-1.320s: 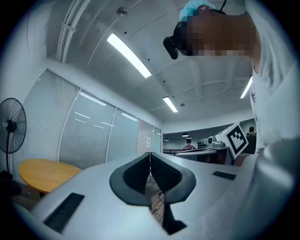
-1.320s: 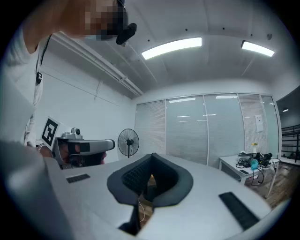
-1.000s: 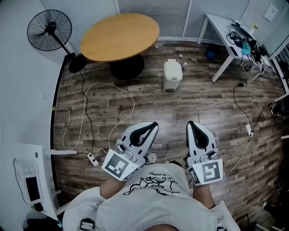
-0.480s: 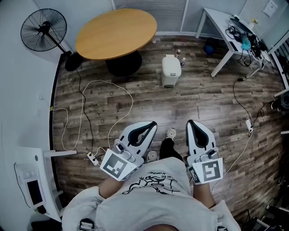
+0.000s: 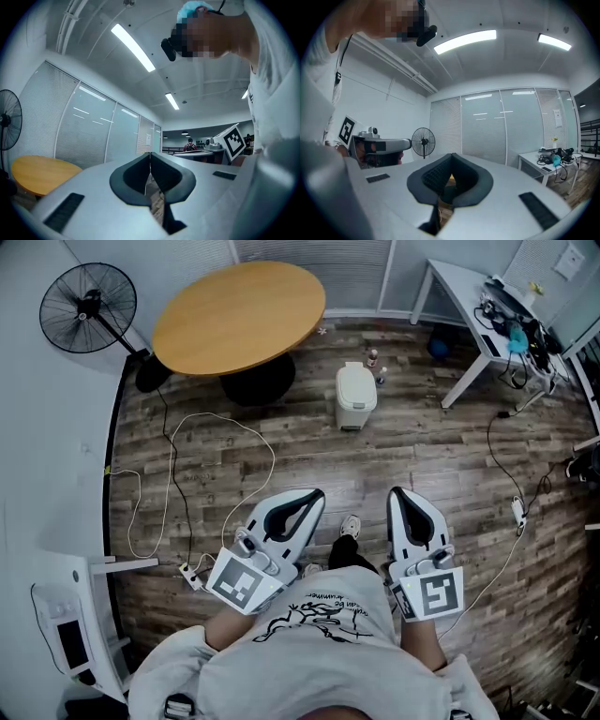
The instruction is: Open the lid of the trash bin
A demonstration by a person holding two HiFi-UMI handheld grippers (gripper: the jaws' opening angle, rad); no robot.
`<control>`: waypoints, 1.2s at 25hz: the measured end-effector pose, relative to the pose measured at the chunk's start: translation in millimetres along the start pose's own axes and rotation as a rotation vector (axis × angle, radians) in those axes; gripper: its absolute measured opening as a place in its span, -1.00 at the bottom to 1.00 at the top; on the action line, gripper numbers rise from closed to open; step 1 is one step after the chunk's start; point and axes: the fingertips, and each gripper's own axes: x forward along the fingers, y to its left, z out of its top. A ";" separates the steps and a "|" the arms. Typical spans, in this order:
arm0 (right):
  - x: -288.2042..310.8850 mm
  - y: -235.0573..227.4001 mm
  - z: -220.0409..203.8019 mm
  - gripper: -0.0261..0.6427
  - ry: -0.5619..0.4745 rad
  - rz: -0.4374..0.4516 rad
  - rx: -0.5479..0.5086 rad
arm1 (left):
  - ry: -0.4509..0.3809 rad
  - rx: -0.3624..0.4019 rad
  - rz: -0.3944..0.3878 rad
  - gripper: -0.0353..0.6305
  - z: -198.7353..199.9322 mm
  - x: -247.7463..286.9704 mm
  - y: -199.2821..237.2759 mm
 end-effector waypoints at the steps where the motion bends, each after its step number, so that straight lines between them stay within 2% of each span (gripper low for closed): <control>1: 4.9 -8.0 0.0 -0.90 0.002 0.001 0.002 | 0.008 -0.006 0.003 -0.83 -0.9 8.6 3.0; 6: 25.6 -51.0 3.0 -0.90 0.005 0.005 0.010 | 0.028 -0.013 0.010 -0.83 -3.2 54.6 15.4; 20: 77.1 -178.4 3.4 -0.90 0.003 0.025 0.026 | 0.014 0.007 0.031 -0.83 -8.6 190.0 40.3; 30: 99.4 -229.2 -8.9 -0.90 0.022 0.044 0.039 | 0.033 -0.007 0.058 -0.83 -27.1 241.6 52.6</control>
